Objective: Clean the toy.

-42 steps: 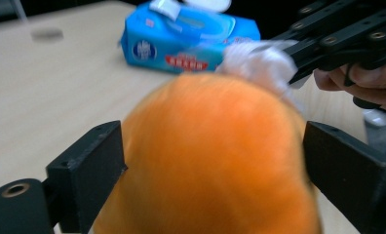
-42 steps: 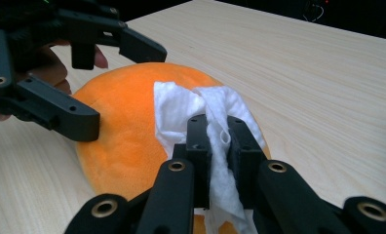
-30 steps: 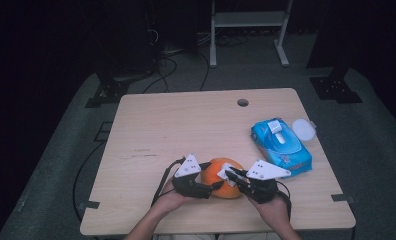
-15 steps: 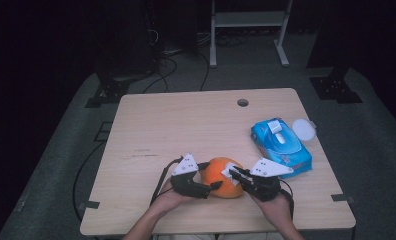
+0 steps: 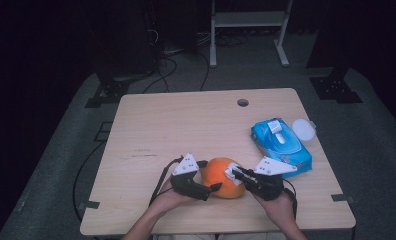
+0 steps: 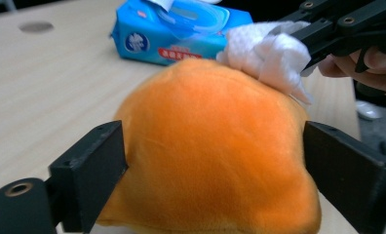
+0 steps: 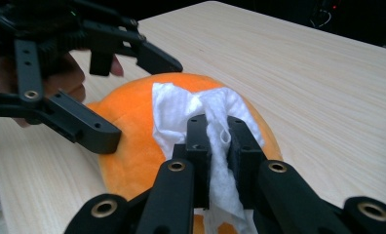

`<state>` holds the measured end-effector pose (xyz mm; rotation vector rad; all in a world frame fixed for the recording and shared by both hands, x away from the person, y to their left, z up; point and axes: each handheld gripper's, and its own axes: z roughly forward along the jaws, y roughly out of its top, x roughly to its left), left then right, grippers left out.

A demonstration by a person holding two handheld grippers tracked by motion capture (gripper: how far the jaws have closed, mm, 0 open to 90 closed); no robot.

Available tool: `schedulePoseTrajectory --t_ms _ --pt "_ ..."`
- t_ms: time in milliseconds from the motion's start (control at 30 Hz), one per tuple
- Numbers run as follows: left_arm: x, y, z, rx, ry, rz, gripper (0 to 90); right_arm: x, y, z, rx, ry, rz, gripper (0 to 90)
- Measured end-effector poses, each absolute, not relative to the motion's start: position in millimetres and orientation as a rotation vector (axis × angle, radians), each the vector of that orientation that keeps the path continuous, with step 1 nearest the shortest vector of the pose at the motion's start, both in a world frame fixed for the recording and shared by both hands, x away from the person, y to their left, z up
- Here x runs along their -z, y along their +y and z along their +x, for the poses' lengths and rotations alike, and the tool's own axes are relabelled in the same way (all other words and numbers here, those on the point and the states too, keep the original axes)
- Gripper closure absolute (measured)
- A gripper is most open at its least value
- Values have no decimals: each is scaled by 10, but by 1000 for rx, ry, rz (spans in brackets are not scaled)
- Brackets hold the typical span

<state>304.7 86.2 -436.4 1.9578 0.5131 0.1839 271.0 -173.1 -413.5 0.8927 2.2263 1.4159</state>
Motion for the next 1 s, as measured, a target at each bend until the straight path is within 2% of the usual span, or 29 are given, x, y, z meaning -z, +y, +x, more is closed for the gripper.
schedulePoseTrajectory --t_ms 67,133,367,533,600,633,733,1000 --pt "4354 843 3018 -216 486 1978 207 4109 -1675 2678 -1413 2234 874 807" --pt "4341 823 2993 -236 462 1989 229 4077 -1614 2641 -1414 2234 830 807" --pt "4334 763 2919 -291 392 2002 236 4092 -1694 2713 -1411 2238 853 809" --pt "4345 818 2986 -243 463 1987 106 4135 -1698 2727 -1390 2256 855 811" --pt "4368 827 3010 -208 495 1982 93 4139 -1685 2729 -1389 2257 854 811" --pt "4375 825 3009 -199 501 1981 98 4137 -1676 2729 -1385 2259 853 811" --pt "4341 806 2973 -237 475 1997 198 4101 -1631 2698 -1377 2251 846 812" --pt "4306 720 2863 -325 385 2034 238 3985 -1407 2554 -1401 2274 708 812"
